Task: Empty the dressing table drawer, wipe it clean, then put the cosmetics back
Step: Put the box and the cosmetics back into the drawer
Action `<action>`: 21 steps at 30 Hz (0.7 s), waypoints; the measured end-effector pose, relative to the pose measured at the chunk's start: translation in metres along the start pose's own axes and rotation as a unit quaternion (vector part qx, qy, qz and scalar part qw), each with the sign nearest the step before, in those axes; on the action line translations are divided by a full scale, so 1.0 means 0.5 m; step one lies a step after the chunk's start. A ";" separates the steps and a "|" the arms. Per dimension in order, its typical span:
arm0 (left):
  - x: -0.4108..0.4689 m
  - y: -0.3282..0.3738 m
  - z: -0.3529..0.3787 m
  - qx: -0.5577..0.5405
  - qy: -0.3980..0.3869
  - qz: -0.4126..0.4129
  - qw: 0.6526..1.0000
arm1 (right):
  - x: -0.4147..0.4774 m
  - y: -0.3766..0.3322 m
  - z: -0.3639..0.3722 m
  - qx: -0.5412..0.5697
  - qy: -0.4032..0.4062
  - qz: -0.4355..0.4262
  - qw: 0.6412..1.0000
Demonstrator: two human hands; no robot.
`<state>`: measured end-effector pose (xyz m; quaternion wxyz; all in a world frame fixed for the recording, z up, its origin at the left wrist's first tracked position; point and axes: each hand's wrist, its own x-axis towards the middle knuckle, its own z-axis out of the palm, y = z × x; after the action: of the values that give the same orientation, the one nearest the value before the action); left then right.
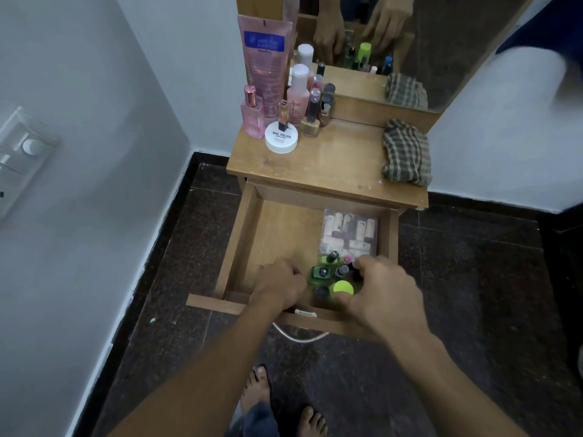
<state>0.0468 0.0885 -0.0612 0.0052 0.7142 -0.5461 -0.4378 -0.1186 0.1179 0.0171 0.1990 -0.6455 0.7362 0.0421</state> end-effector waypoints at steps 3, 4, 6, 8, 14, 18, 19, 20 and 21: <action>0.001 -0.002 0.000 -0.017 -0.013 -0.002 1.000 | 0.060 -0.041 -0.067 0.056 0.065 -0.032 0.996; 0.001 -0.002 0.000 -0.020 -0.014 0.002 1.000 | 0.091 -0.064 -0.089 0.087 0.098 -0.045 0.990; 0.001 -0.003 -0.002 -0.025 -0.013 0.004 1.000 | 0.166 -0.117 -0.128 0.130 0.164 -0.066 0.976; 0.001 -0.004 -0.004 -0.031 -0.020 -0.001 0.999 | 0.240 -0.172 -0.162 0.148 0.219 -0.078 0.961; 0.010 -0.005 -0.003 -0.055 -0.045 -0.003 0.997 | 0.378 -0.256 -0.203 0.125 0.254 -0.061 0.957; 0.011 -0.007 -0.003 -0.085 -0.051 -0.004 0.995 | 0.413 -0.260 -0.193 0.082 0.243 -0.051 0.965; 0.012 -0.009 -0.002 -0.096 -0.053 -0.005 0.994 | 0.415 -0.259 -0.189 0.082 0.238 -0.053 0.966; 0.013 -0.010 -0.002 -0.103 -0.055 -0.004 0.993 | 0.415 -0.257 -0.186 0.085 0.233 -0.057 0.967; 0.013 -0.010 -0.001 -0.104 -0.058 -0.002 0.993 | 0.413 -0.256 -0.184 0.088 0.230 -0.062 0.967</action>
<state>0.0514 0.0851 -0.0674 0.0467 0.6843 -0.4951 -0.5332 -0.0350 -0.1252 0.0549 0.0826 -0.6623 0.7214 -0.1848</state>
